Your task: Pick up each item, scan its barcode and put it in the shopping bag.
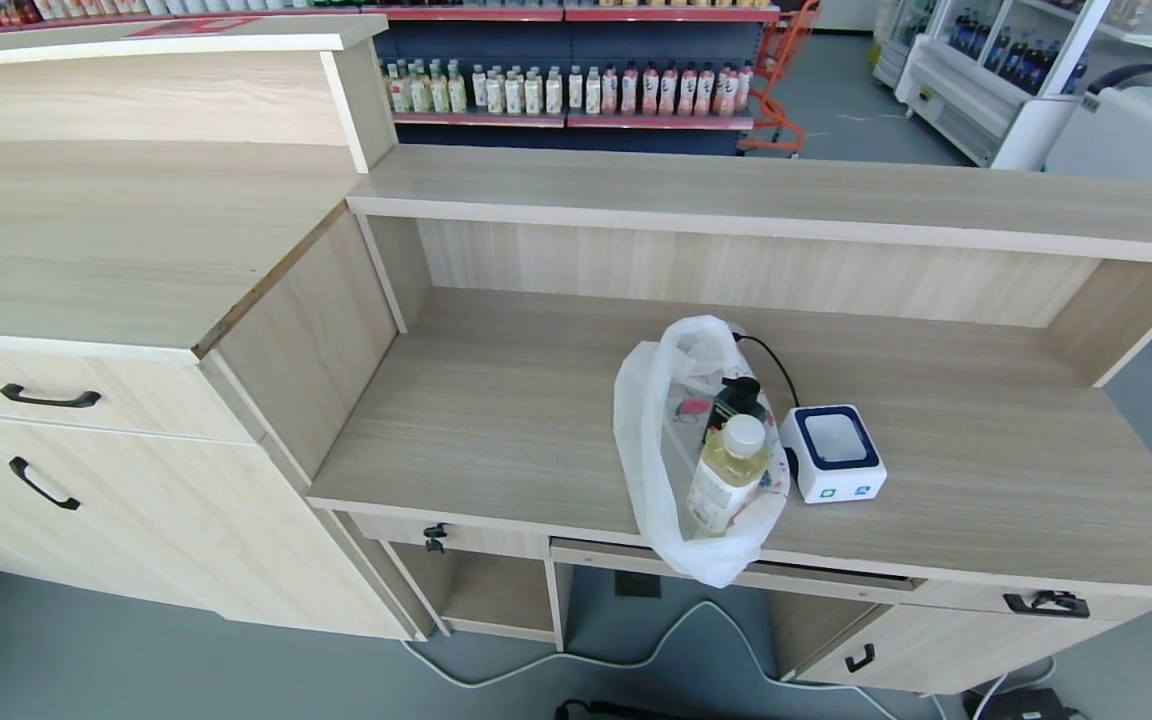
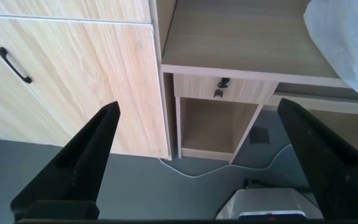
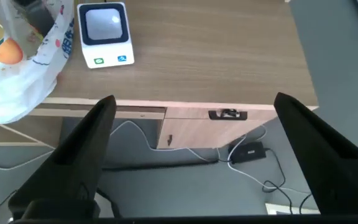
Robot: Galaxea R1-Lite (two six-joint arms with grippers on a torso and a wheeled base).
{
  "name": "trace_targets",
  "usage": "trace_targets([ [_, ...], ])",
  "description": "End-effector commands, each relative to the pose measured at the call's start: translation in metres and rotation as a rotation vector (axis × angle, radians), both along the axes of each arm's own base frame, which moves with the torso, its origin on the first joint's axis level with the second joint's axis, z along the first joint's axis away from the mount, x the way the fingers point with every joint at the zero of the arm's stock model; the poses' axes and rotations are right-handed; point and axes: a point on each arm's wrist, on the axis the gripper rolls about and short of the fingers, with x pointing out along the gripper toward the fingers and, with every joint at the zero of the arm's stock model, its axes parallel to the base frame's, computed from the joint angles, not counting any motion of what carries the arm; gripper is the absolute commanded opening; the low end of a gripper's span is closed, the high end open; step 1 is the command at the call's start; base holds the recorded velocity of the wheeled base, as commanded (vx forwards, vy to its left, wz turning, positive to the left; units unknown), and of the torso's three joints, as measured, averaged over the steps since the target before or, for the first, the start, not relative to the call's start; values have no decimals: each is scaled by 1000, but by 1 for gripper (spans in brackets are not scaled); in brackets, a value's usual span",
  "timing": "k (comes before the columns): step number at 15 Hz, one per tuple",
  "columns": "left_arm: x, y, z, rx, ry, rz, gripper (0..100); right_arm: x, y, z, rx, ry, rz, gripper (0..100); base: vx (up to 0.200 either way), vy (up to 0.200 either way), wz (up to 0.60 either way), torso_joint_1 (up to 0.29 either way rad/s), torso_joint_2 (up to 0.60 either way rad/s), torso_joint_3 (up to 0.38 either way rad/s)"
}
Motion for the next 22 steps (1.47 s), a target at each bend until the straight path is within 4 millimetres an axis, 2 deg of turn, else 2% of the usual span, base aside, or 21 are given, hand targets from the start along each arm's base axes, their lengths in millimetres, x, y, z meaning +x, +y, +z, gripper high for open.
trace_targets([
  [1,0,0,0,0,0,0,100,-57,20,-36,51,-128,19,100,0,0,0,0,0,0],
  [5,0,0,0,0,0,0,100,-83,25,-60,96,-160,67,100,0,0,0,0,0,0],
  [12,0,0,0,0,0,0,100,-83,23,-63,102,-131,183,100,0,0,0,0,0,0],
  [16,0,0,0,0,0,0,100,-91,22,-67,96,-201,234,100,0,0,0,0,0,0],
  [22,0,0,0,0,0,0,100,-91,22,-68,115,-194,225,100,0,0,0,0,0,0],
])
